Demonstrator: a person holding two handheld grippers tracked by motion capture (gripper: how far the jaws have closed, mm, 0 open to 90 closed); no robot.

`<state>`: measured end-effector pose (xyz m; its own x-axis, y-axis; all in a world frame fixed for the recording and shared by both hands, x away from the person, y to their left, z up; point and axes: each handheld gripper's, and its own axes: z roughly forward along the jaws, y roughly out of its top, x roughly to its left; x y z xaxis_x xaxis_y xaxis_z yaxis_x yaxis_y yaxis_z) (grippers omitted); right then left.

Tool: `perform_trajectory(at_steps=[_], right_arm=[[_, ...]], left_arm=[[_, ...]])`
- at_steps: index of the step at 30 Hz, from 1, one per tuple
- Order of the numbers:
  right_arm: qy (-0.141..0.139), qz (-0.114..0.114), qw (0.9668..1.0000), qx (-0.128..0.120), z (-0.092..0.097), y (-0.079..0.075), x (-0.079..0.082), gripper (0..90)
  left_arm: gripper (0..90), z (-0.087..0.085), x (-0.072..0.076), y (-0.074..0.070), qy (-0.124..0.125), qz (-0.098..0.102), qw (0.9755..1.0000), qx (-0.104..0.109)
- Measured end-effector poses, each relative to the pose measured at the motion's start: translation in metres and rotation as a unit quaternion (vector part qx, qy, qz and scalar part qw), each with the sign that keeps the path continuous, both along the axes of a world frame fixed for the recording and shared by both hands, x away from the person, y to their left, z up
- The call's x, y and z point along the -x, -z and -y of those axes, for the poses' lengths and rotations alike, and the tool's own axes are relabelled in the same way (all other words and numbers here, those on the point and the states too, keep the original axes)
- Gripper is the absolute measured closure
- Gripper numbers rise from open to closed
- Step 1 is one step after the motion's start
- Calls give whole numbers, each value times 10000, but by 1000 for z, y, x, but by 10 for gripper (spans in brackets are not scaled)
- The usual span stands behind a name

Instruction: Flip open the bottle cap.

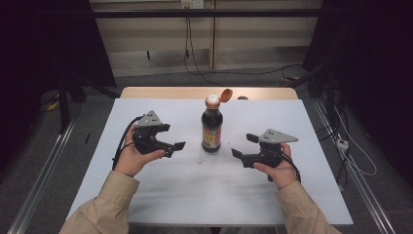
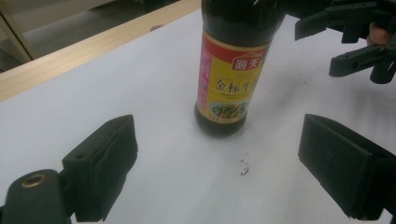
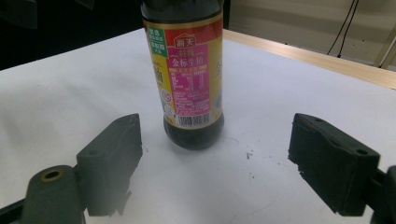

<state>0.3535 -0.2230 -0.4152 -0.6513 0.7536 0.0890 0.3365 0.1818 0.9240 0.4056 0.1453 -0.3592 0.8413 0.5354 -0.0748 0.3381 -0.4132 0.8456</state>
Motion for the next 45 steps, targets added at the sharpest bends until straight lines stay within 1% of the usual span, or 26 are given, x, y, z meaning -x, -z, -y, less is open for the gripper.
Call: perform_trajectory(at_steps=[3,5,6,7,8,10,12,16,18,19,20,22,24,26,27,33,35,36,37,39,42,45], right_arm=[[4,-2,10000,13,3,0,3,169],[-3,-2,10000,27,5,0,6,169],[-1,-11,10000,32,6,1,7,169],[-6,-14,10000,41,6,1,7,170],[2,-28,10000,32,7,2,9,170],[1,-37,10000,63,8,3,10,170],[-1,-52,10000,51,10,4,12,170],[72,-102,9999,66,15,7,14,170],[111,-106,9999,51,18,8,16,170],[122,-101,9999,52,19,8,16,170],[129,-97,9999,53,20,8,17,170],[144,-93,9998,67,23,9,18,169],[155,-94,9998,60,25,9,20,170],[176,-99,9998,73,26,9,21,172],[177,-101,9998,66,27,9,22,172],[196,-89,9998,49,31,10,26,173],[195,-89,9997,64,31,10,27,173],[205,-90,9997,83,32,10,27,173],[203,-92,9997,84,32,11,27,173],[214,-94,9997,105,33,11,28,173],[214,-95,9996,126,35,13,30,173],[215,-115,9996,125,36,13,32,174]], left_arm=[[114,-5,3,4,-27,-12,10000,-3],[112,-7,4,6,-23,-32,10000,-56],[110,-8,5,7,-30,-12,10000,-58],[110,-10,6,10,-27,-33,10000,-32],[110,-11,7,11,-56,-4,10000,-54],[109,-13,9,15,-37,-82,9999,-54],[104,-16,10,18,-58,-77,9999,-52],[103,-22,13,24,-100,-138,9999,-25],[100,-23,14,24,-79,-121,9998,-112],[96,-24,15,25,-66,-87,9999,-112],[96,-25,16,25,-69,-105,9999,-49],[96,-27,17,25,-90,-64,9999,-99],[96,-28,18,26,-95,-97,9999,-48],[96,-30,18,27,-114,-92,9999,-82],[96,-31,18,28,-105,-77,9999,-63],[96,-36,21,33,-118,-116,9998,-110],[96,-38,22,35,-119,-136,9998,-94],[96,-38,23,36,-139,-159,9998,-29],[95,-39,23,36,-125,-132,9998,-101],[95,-40,24,38,-126,-159,9998,-55],[94,-42,27,40,-116,-173,9998,-78],[95,-45,29,41,-114,-146,9998,-96]])
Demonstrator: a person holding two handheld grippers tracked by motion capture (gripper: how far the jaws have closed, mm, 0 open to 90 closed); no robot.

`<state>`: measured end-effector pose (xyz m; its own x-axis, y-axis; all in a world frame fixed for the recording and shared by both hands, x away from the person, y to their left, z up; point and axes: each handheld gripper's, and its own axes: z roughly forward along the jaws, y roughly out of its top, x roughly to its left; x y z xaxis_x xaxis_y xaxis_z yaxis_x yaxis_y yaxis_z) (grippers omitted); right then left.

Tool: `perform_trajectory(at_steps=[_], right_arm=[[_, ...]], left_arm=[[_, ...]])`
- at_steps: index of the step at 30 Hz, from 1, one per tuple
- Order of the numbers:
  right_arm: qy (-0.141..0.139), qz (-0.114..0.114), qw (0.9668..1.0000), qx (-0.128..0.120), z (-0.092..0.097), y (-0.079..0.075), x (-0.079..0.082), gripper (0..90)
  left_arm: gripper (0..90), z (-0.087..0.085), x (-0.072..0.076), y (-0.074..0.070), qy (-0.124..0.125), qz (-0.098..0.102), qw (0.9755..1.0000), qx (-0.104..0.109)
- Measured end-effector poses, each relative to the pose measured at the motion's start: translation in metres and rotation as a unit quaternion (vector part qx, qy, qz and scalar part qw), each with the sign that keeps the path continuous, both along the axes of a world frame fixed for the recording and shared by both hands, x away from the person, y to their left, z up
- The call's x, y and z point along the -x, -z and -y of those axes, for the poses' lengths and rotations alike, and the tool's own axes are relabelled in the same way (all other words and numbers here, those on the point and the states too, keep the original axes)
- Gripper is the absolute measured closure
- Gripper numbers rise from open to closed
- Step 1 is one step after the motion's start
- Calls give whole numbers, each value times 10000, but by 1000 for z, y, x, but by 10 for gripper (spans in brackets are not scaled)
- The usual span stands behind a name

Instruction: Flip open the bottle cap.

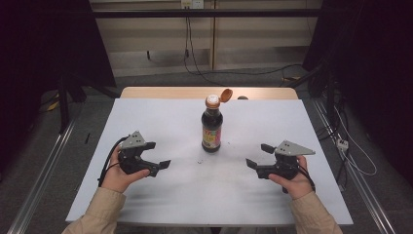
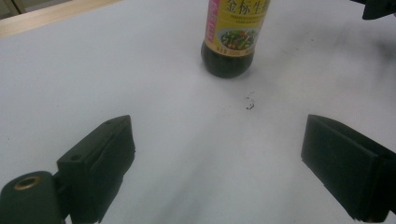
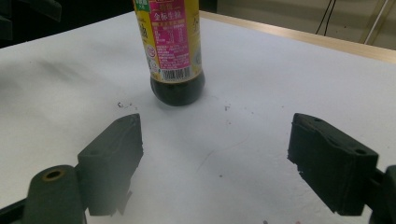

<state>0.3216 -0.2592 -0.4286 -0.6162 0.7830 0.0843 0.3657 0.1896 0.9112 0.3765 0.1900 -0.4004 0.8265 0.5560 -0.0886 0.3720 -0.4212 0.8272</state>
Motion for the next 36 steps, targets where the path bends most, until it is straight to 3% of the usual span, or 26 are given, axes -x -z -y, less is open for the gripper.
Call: perform_trajectory(at_steps=[20,30,36], right_arm=[[76,-24,9999,69,13,6,15,179],[198,-18,9998,83,23,10,25,180],[198,38,9998,83,25,10,29,180]], left_arm=[[94,-19,12,12,-10,-43,10000,-46],[94,-32,19,17,-153,-76,9998,87],[95,-33,19,16,-175,7,9998,99]])
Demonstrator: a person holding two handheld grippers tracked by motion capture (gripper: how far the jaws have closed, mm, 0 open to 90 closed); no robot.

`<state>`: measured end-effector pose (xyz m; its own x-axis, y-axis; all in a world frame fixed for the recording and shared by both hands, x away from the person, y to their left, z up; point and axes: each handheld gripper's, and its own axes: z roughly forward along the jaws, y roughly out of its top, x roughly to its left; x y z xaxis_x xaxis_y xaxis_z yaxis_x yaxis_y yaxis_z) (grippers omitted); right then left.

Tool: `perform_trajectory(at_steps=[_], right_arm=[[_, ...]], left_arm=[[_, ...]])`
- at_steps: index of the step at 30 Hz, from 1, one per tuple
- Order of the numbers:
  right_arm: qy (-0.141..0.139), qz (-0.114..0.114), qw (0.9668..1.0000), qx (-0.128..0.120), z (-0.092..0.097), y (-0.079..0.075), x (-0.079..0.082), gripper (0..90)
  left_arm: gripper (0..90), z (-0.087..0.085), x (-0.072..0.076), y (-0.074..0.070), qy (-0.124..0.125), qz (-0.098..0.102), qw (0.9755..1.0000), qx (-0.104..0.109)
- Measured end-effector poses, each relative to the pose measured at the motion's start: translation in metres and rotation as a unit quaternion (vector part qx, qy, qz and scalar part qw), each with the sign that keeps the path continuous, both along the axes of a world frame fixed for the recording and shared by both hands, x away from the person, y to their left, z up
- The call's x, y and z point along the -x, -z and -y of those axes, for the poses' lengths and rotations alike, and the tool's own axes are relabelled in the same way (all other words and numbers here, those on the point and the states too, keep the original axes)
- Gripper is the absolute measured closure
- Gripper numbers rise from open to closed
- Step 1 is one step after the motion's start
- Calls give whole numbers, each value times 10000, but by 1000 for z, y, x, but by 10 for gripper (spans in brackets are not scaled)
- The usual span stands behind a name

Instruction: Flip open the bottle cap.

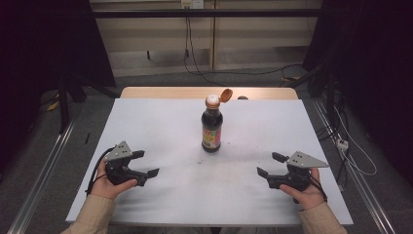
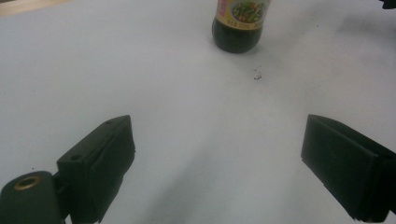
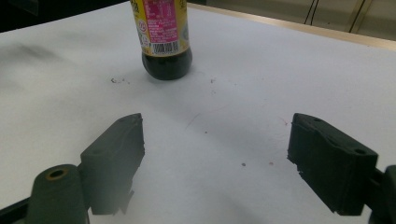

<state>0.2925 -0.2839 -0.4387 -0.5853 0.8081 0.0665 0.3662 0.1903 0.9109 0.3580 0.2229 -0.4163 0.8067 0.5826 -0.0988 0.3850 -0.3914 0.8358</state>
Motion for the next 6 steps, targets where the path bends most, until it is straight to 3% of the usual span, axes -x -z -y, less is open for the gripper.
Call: perform_trajectory(at_steps=[6], right_arm=[[2,6,10000,39,0,2,0,179]], left_arm=[[94,2,1,1,26,-15,10000,15]])
